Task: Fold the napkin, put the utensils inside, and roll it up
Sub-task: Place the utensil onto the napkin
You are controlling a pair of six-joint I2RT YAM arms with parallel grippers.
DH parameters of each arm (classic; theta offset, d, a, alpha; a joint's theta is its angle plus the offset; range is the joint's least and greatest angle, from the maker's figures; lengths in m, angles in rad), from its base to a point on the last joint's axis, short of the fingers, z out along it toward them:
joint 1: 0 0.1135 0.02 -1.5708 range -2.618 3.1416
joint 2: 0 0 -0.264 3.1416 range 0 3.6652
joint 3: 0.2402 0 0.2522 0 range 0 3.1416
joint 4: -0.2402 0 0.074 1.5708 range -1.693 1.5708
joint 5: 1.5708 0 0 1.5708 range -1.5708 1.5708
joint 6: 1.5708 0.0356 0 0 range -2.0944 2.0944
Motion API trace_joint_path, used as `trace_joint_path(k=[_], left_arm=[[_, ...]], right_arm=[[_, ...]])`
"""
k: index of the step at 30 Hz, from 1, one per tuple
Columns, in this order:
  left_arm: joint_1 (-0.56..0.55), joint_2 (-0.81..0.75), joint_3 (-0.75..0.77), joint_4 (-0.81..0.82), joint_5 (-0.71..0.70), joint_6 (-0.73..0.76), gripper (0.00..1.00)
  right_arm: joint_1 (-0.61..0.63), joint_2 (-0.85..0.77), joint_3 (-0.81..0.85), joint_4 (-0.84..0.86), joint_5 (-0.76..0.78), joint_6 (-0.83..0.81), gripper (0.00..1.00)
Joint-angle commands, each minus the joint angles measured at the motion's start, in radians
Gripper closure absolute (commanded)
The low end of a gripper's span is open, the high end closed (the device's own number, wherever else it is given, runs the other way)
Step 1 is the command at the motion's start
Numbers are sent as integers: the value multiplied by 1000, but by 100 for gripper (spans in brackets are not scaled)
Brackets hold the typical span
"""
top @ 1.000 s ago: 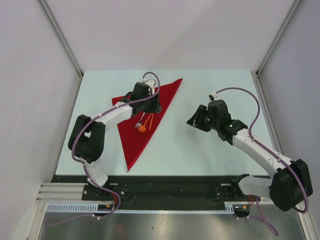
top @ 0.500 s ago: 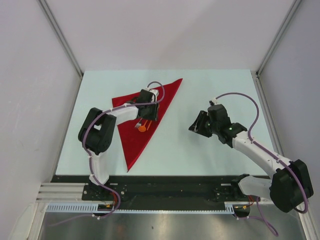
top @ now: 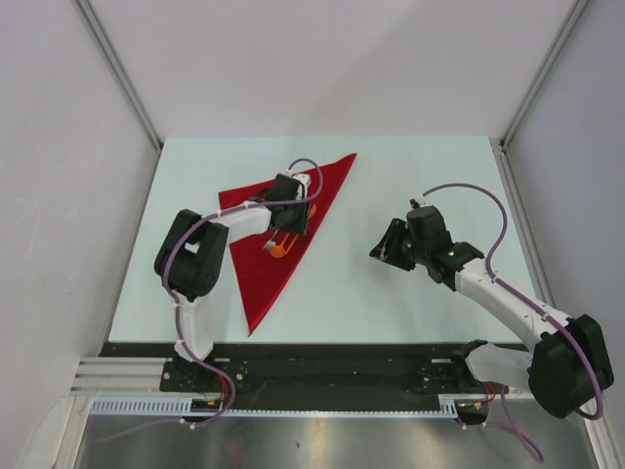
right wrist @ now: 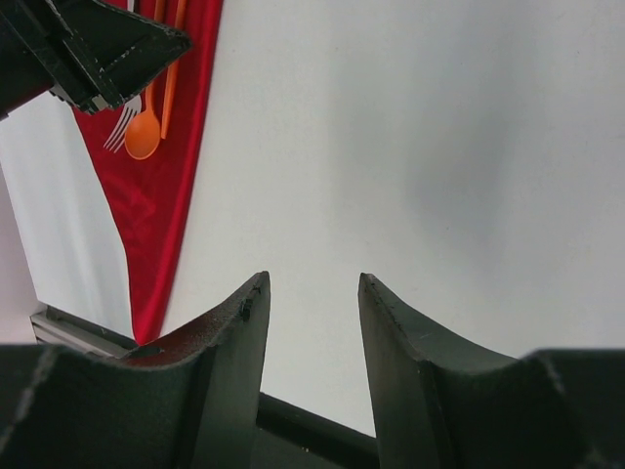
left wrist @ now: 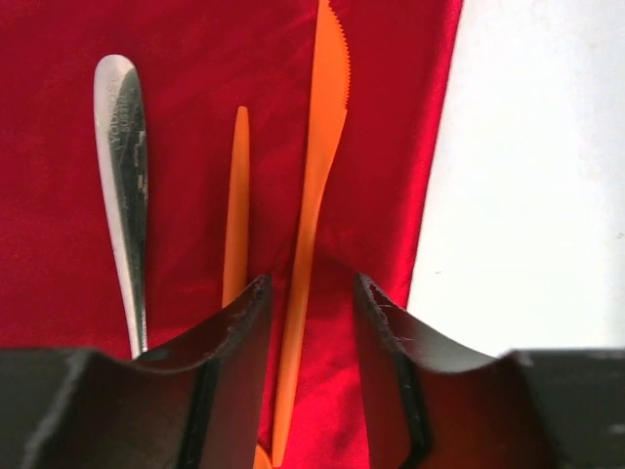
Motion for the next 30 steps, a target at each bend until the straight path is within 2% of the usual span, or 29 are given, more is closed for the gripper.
trace_joint_path(k=[1, 4, 8, 11, 13, 15, 17, 18, 19, 21, 23, 25, 28, 30], left_arm=[[-21, -61, -13, 44, 71, 4, 54], [-41, -140, 10, 26, 90, 4, 47], [-49, -273, 79, -75, 79, 54, 29], [-49, -352, 108, -163, 9, 108, 19], [-41, -419, 129, -241, -31, 132, 16], [-15, -452, 172, -351, 2, 161, 13], [9, -450, 202, -433, 111, 211, 8], [34, -467, 183, -459, 139, 205, 8], [49, -492, 150, -424, 153, 179, 8], [98, -553, 37, -292, 275, 130, 7], [129, -567, -10, -235, 317, 102, 7], [167, -552, -2, -247, 316, 99, 7], [198, -533, 31, -306, 293, 88, 7], [212, -538, 16, -290, 326, 71, 7]], right_arm=[[-5, -4, 11, 25, 15, -3, 53], [-7, 46, 68, 29, 18, -36, 53], [-37, 187, 206, 40, 1, -122, 52], [-97, 321, 319, 81, -57, -153, 52], [-142, 428, 407, 132, -114, -179, 53], [-181, 556, 526, 161, -184, -205, 52], [-203, 656, 618, 175, -251, -216, 52], [-223, 756, 707, 183, -273, -221, 53], [-231, 805, 752, 184, -290, -218, 52], [-260, 906, 842, 198, -351, -193, 53], [-278, 1041, 965, 232, -417, -167, 53], [-294, 1150, 1067, 259, -451, -129, 53], [-307, 1244, 1144, 368, -474, -75, 53], [-315, 1290, 1181, 402, -482, -44, 53]])
